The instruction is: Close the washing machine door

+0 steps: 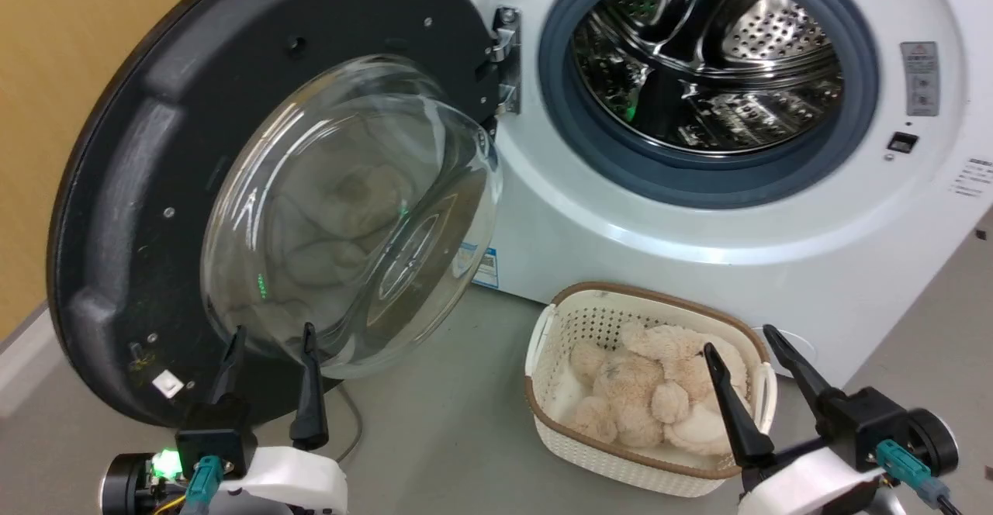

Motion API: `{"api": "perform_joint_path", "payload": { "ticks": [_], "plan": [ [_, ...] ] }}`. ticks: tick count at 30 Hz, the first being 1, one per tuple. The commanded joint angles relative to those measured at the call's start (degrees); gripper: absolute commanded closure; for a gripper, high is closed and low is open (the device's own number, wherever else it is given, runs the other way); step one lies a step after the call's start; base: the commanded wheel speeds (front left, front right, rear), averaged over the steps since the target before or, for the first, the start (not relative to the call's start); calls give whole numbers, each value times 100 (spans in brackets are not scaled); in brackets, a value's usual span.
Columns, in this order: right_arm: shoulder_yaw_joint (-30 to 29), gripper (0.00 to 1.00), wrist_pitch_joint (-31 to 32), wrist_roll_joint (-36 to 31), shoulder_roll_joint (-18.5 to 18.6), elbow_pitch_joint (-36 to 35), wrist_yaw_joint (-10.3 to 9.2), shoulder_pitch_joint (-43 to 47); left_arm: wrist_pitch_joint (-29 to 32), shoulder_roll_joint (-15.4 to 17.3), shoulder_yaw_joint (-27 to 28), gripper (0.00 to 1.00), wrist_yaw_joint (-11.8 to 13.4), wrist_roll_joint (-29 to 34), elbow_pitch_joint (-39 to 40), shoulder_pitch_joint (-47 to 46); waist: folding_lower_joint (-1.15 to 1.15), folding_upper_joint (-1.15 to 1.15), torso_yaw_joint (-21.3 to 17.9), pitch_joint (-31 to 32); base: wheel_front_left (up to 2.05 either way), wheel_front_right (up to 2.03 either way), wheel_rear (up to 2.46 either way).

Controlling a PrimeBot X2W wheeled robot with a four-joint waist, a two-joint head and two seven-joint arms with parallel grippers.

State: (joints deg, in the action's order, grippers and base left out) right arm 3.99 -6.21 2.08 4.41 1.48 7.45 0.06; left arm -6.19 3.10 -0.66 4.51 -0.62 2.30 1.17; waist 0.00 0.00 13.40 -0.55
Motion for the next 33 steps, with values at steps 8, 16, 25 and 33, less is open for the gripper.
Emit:
{"api": "perform_joint_path", "payload": {
  "ticks": [8,16,25,33],
  "plan": [
    [247,0,-149,137,133,140,2,-326,-151,18,83,0,181,-45,193,217,0,0,268,-82,-3,-3,-3],
    [336,0,-245,246,227,179,2,-392,-247,11,39,0,292,-15,294,268,0,0,461,-94,-12,-12,-12],
    [439,0,-352,359,324,186,2,-407,-354,7,-17,0,413,-3,398,355,0,0,683,-113,-8,-8,-8],
    [535,0,-436,437,376,204,2,-441,-438,8,-24,0,505,5,455,399,0,0,855,-126,-2,-2,-2]
  ]
}}
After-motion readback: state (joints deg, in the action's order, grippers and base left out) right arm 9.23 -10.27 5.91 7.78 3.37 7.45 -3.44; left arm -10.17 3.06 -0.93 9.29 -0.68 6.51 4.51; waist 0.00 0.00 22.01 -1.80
